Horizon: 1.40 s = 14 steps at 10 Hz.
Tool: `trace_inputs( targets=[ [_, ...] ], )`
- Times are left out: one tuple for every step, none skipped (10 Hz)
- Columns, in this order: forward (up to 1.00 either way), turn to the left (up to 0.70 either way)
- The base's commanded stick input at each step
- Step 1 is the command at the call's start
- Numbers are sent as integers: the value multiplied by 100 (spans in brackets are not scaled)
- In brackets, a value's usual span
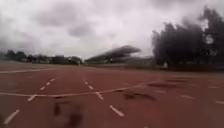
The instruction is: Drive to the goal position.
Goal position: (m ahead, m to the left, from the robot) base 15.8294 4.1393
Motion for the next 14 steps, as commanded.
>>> trace_inputs(
  targets=[
    [70,0],
    [70,0],
    [70,0],
    [70,0],
    [70,0],
    [70,0],
    [70,0],
    [70,0],
    [70,0],
    [70,0],
    [70,0],
    [70,0],
    [70,0],
    [70,0]
  ],
)
